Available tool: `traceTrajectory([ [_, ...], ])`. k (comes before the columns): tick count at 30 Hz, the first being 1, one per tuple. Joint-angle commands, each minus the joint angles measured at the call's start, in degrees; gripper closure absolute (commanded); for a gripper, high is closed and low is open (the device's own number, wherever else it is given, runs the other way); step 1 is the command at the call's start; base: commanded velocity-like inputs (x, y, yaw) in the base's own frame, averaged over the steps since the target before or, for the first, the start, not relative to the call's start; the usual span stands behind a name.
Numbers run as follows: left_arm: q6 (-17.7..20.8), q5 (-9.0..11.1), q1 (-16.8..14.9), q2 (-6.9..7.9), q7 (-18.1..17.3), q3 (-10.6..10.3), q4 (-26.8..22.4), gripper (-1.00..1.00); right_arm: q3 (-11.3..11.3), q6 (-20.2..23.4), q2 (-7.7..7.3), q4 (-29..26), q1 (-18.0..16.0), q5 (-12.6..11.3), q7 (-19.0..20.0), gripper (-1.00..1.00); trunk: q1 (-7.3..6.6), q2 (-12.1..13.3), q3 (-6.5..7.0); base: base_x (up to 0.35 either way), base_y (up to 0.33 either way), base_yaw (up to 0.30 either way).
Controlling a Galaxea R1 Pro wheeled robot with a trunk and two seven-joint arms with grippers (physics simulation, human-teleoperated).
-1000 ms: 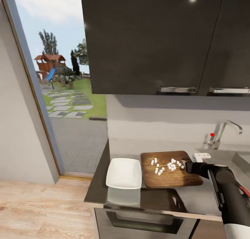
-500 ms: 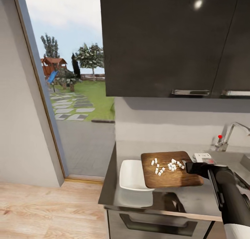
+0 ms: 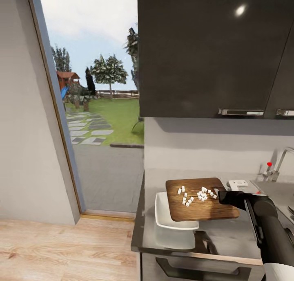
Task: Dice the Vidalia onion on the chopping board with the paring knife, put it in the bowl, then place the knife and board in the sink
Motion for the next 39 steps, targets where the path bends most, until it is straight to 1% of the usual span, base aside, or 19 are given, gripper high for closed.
traceTrajectory([
  [1, -0.13, 0.39, 0.01, 0.1, 0.47, -0.4, -0.04, -1.0, -0.03, 0.16, 0.04, -0.05, -0.02, 0.57, 0.56, 1.0, 0.03, -0.03, 0.04, 0.032, 0.059, 0.0],
  [6, -0.14, 0.39, 0.01, 0.1, 0.47, -0.38, -0.25, -1.0, 0.06, 0.06, 0.16, -0.05, -0.02, 1.66, -1.24, 1.0, 0.03, -0.03, 0.08, 0.006, 0.011, 0.0],
  [14, -0.16, 0.39, 0.01, 0.12, 0.45, -0.38, -0.39, -1.0, 0.24, -0.19, -0.07, -1.46, -0.02, 1.81, -6.22, 1.0, 0.03, -0.03, 0.08, 0.0, 0.0, 0.0],
  [19, -0.16, 0.39, 0.01, 0.14, 0.41, -0.38, -0.39, -1.0, 0.61, -0.22, 0.04, -2.61, -0.02, 1.8, -6.78, 1.0, 0.03, -0.03, 0.08, 0.0, 0.0, 0.0],
  [22, -0.16, 0.39, 0.01, 0.15, 0.4, -0.36, -0.39, -1.0, 2.87, -0.31, 0.09, -2.72, -0.02, 1.8, -7.08, 1.0, 0.03, -0.03, 0.08, 0.0, 0.0, 0.0],
  [25, -0.16, 0.39, 0.01, 0.17, 0.42, -0.35, -0.41, -1.0, 4.02, -0.38, 0.23, -2.72, -0.02, 1.8, -8.43, 1.0, 0.03, -0.03, 0.08, 0.0, 0.0, 0.0],
  [29, -0.16, 0.39, 0.01, 0.15, 0.42, -0.35, -0.46, -1.0, 4.33, -0.47, 0.34, -2.77, -0.02, 1.8, -9.5, 1.0, 0.03, -0.03, 0.08, 0.0, 0.0, 0.0],
  [39, -0.16, 0.39, 0.01, 0.19, 0.38, -0.34, -0.48, -1.0, 4.43, -0.7, 0.45, -2.85, -0.02, 1.8, -9.72, 1.0, 0.03, -0.03, 0.08, 0.0, 0.0, 0.0],
])
